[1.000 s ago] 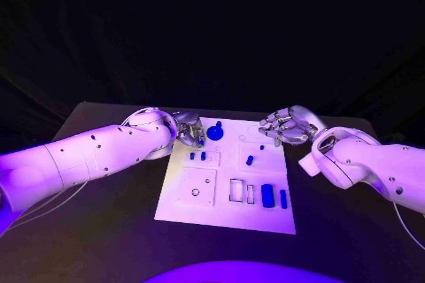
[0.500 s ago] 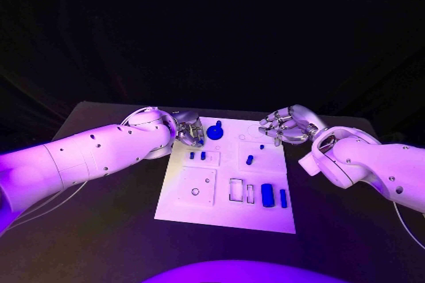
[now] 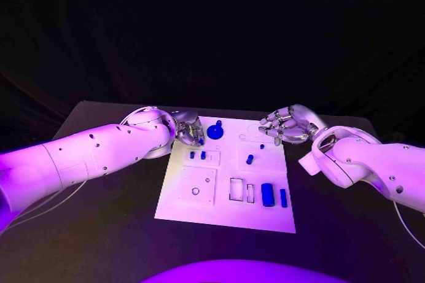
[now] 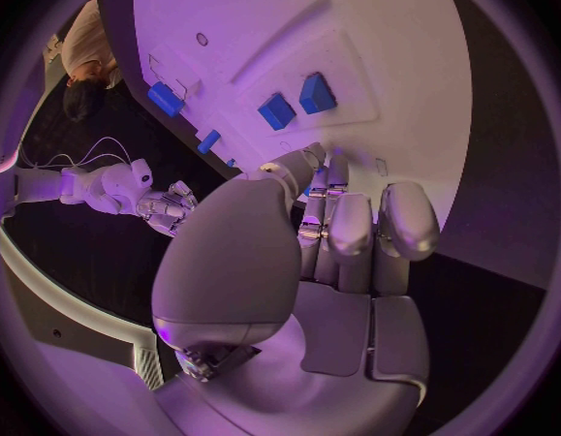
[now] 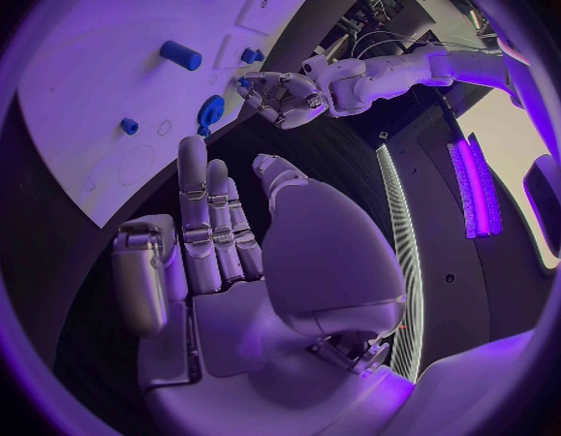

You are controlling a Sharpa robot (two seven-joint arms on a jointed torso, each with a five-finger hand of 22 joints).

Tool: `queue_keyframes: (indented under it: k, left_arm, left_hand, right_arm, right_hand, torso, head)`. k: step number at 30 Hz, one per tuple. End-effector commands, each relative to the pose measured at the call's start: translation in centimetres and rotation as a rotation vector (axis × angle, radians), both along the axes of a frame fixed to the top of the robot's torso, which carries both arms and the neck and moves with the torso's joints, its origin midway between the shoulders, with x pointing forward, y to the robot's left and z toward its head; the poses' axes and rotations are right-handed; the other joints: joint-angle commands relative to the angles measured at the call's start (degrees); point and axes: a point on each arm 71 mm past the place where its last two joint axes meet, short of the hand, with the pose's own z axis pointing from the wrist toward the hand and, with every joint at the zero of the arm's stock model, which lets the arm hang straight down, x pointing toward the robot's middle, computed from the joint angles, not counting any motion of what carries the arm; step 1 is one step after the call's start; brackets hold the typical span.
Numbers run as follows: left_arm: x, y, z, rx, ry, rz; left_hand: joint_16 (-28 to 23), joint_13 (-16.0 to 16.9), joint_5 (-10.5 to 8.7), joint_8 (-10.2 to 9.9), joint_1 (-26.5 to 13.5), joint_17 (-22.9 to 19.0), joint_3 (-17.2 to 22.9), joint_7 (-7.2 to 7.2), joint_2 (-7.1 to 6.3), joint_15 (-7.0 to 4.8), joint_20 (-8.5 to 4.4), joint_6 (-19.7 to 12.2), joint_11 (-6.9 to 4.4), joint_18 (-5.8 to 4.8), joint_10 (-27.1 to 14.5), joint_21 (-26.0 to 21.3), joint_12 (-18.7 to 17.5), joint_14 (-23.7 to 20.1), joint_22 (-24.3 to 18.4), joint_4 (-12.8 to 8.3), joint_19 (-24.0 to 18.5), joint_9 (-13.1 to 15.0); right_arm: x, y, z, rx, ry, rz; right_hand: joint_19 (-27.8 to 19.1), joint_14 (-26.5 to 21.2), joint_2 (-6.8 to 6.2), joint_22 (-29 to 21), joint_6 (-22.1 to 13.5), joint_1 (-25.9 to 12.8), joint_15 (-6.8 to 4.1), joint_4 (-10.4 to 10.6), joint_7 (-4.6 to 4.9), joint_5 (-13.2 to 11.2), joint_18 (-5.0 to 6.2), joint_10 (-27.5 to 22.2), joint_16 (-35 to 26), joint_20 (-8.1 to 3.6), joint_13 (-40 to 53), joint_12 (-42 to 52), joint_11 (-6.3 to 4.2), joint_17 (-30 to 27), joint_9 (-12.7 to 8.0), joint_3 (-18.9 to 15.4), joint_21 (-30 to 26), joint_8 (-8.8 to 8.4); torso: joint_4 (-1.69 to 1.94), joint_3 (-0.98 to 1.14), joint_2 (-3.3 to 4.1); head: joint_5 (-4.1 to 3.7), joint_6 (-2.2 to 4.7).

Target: Assemble the parts on the task board

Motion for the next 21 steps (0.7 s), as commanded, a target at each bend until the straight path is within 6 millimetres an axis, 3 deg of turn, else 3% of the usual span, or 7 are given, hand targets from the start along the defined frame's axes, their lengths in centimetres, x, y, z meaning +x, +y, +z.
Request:
queue_keyframes:
  k: [1, 21]
  left_arm:
    - [-0.11, -0.2, 0.02, -0.008, 0.007, -0.016]
    - [-0.15, 0.21, -0.03, -0.011, 0.012, -0.008]
  left_hand:
    - [0.3, 0.1, -0.09, -0.4, -0.2, 0.0, -0.1, -0.03, -0.44, 0.02, -0.23, -0.2, 0.02, -0.82, 0.6, 0.0, -0.3, 0.2, 0.0, -0.4, 0.4, -0.1]
    - [0.4, 0.2, -0.07, -0.9, -0.3, -0.2, 0.0, -0.03, -0.61, -0.05, -0.28, -0.6, -0.07, -0.82, 0.9, 0.0, -0.4, 0.2, 0.0, -0.6, 0.3, -0.2]
  right_arm:
    - [-0.03, 0.07, -0.02, -0.001, -0.001, 0.008]
    - [-0.03, 0.04, -0.01, -0.001, -0.002, 0.006]
  right_hand:
    - [5.9, 0.1, -0.64, 15.1, 0.0, -0.1, 0.03, 0.2, 0.2, 0.3, -0.37, -0.2, -0.3, 0.25, -0.1, -0.1, 0.17, 0.1, -0.1, 0.2, 0.3, 0.3]
    - [5.9, 0.1, -0.64, 15.1, 0.0, -0.1, 0.04, 0.2, 0.21, 0.3, -0.37, -0.2, -0.4, 0.27, -0.1, -0.1, 0.18, 0.1, -0.1, 0.2, 0.3, 0.29]
  torso:
    - [-0.03, -0.02, 0.01]
    - [-0.04, -0.01, -0.01]
  head:
    - [0.05, -0.08]
    - [0.09, -0.1]
